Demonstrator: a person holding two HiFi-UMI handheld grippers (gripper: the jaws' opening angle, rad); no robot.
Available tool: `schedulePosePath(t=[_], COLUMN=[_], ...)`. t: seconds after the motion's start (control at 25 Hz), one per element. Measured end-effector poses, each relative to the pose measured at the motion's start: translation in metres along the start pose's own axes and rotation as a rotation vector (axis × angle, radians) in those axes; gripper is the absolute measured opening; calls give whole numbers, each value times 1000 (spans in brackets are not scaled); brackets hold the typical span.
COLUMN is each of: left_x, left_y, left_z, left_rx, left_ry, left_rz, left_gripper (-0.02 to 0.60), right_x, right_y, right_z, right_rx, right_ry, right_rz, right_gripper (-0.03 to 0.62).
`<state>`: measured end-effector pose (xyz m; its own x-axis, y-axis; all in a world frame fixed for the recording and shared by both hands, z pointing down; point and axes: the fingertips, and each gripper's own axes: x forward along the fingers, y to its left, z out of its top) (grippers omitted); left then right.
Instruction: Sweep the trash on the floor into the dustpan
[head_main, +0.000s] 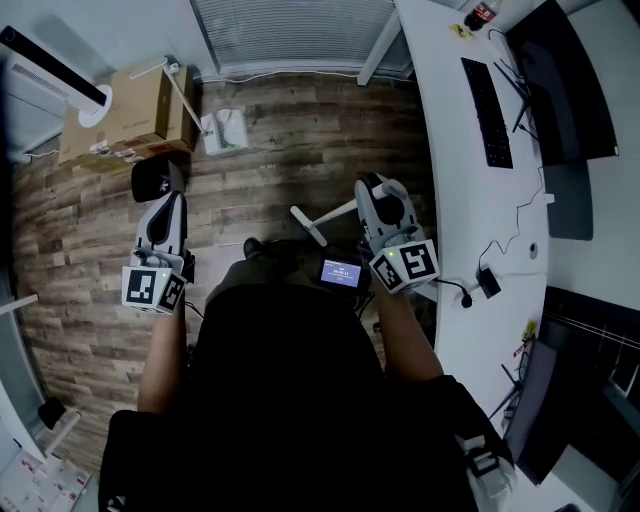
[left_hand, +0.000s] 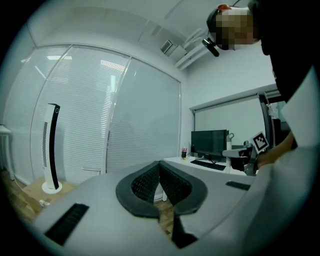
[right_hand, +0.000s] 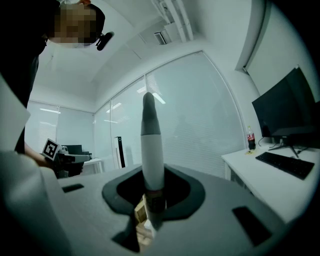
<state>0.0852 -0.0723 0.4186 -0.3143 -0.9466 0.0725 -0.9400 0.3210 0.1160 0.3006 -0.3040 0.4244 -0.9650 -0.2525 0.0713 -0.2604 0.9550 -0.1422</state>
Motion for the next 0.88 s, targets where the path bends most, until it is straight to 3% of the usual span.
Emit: schedulePosePath(t=[0.88], left_x=[-8], left_y=[-4], left_z=[-8], left_rx=[-28], left_ry=[21], left_rz=[26], left_gripper=[-6], right_x=[4], right_y=[-10], right_z=[2], right_rx=[8], right_ry=[-7], right_rz=[-21], right_gripper=[80])
